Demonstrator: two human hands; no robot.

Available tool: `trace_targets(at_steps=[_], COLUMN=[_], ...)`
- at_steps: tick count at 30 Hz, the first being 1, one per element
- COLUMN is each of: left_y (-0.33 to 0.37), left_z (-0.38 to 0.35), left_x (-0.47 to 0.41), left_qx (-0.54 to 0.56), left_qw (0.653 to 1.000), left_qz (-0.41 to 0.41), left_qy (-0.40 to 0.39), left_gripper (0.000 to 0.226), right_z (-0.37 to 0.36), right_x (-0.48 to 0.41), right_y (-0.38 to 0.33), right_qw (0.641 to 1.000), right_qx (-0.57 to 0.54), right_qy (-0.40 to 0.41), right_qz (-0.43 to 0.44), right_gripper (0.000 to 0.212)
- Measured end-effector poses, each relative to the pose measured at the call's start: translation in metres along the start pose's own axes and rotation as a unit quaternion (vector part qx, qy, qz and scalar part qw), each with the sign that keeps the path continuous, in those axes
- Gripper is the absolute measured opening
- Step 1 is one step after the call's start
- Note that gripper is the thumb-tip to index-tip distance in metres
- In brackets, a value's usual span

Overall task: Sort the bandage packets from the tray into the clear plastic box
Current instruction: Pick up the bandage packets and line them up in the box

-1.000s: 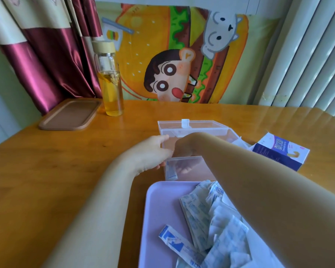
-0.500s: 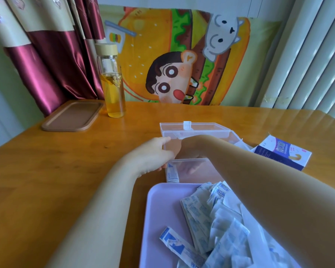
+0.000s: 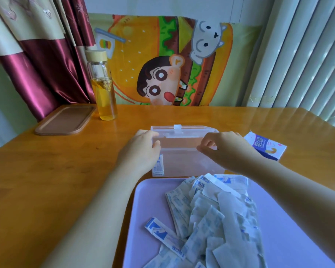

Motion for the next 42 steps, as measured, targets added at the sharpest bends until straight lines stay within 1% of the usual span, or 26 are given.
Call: trace_targets(at_steps=[4, 6, 8, 9, 11, 13, 15, 16, 18, 20, 22, 24, 26, 28, 29, 31, 33, 35, 37, 38, 40, 41, 42], left_y=[0.009, 0.015, 0.026, 0.032, 0.045, 0.058, 0.067, 0.070, 0.074, 0.076, 0.076, 0.075, 0.074, 0.071, 0.069, 0.065, 0.063, 0.059, 0.055, 0.052, 0.046, 0.045, 0.045], left_z=[0.000, 0.005, 0.011, 0.012, 0.009, -0.005, -0.021, -0.029, -0.042, -0.051, -0.052, -0.051, -0.051, -0.053, -0.054, -0.056, -0.055, -0.051, -0.042, -0.037, -0.028, -0.025, -0.023], left_x=[0.013, 0.022, 0.034, 0.041, 0.057, 0.075, 0.092, 0.099, 0.111, 0.118, 0.120, 0.120, 0.119, 0.119, 0.120, 0.120, 0.119, 0.116, 0.111, 0.108, 0.102, 0.101, 0.100], left_qx=[-0.038, -0.082, -0.127, -0.143, -0.132, -0.073, -0.018, -0.003, 0.016, 0.012, 0.003, 0.005, 0.011, 0.039, 0.063, 0.102, 0.129, 0.151, 0.156, 0.166, 0.227, 0.273, 0.330], left_qw=[0.999, 0.996, 0.989, 0.985, 0.982, 0.984, 0.985, 0.984, 0.977, 0.973, 0.974, 0.977, 0.979, 0.978, 0.978, 0.975, 0.973, 0.973, 0.978, 0.979, 0.971, 0.959, 0.939], left_qz=[-0.009, -0.033, -0.072, -0.093, -0.133, -0.161, -0.153, -0.143, -0.118, -0.111, -0.107, -0.100, -0.096, -0.085, -0.076, -0.059, -0.043, -0.023, -0.014, -0.010, 0.024, 0.048, 0.080], left_qy=[0.000, 0.011, 0.026, 0.032, 0.030, -0.008, -0.073, -0.109, -0.177, -0.203, -0.198, -0.189, -0.182, -0.184, -0.186, -0.188, -0.187, -0.174, -0.141, -0.117, -0.076, -0.060, -0.046], left_gripper=[0.036, 0.036, 0.036, 0.036, 0.031, 0.021, 0.007, 0.004, 0.016, 0.031, 0.034, 0.028, 0.019, 0.016, 0.016, 0.016, 0.014, 0.013, 0.013, 0.012, 0.004, 0.004, 0.008], right_z=[0.002, 0.008, 0.012, 0.012, 0.007, -0.002, -0.014, -0.020, -0.029, -0.032, -0.032, -0.029, -0.025, -0.017, -0.011, 0.001, 0.011, 0.016, 0.017, 0.016, 0.011, 0.007, 0.003], right_x=[0.018, 0.029, 0.042, 0.049, 0.064, 0.079, 0.090, 0.093, 0.097, 0.099, 0.098, 0.099, 0.099, 0.101, 0.102, 0.104, 0.104, 0.103, 0.104, 0.105, 0.106, 0.106, 0.105], right_y=[0.015, 0.018, 0.022, 0.024, 0.030, 0.037, 0.042, 0.044, 0.047, 0.051, 0.056, 0.062, 0.068, 0.073, 0.075, 0.077, 0.079, 0.079, 0.080, 0.081, 0.081, 0.081, 0.079], right_qw=[0.997, 0.992, 0.989, 0.988, 0.988, 0.991, 0.993, 0.993, 0.988, 0.983, 0.977, 0.970, 0.965, 0.958, 0.952, 0.939, 0.937, 0.937, 0.930, 0.924, 0.902, 0.884, 0.861], right_qx=[-0.025, -0.053, -0.081, -0.099, -0.139, -0.134, -0.098, -0.086, -0.103, -0.146, -0.187, -0.218, -0.243, -0.272, -0.295, -0.333, -0.337, -0.335, -0.352, -0.368, -0.415, -0.449, -0.488], right_qy=[0.062, 0.092, 0.106, 0.099, 0.061, 0.003, -0.056, -0.081, -0.105, -0.102, -0.090, -0.075, -0.055, -0.029, -0.017, 0.002, 0.007, 0.004, -0.005, -0.014, -0.039, -0.055, -0.073], right_qz=[0.050, 0.065, 0.066, 0.058, 0.026, 0.000, -0.014, -0.022, -0.038, -0.048, -0.057, -0.071, -0.078, -0.084, -0.085, -0.089, -0.095, -0.099, -0.103, -0.106, -0.116, -0.121, -0.125], right_gripper=[0.036, 0.035, 0.031, 0.028, 0.024, 0.037, 0.055, 0.060, 0.059, 0.048, 0.034, 0.023, 0.017, 0.013, 0.012, 0.022, 0.024, 0.027, 0.031, 0.032, 0.027, 0.023, 0.018])
Point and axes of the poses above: each hand's wrist, its own x-axis away from the middle knuckle, its own z-axis out of the back of the hand, y = z × x, the point moved 4 cm from there along -x, towards the middle knuckle, and after that the axes turned 10 degrees about -z, right-handed, at the moved point
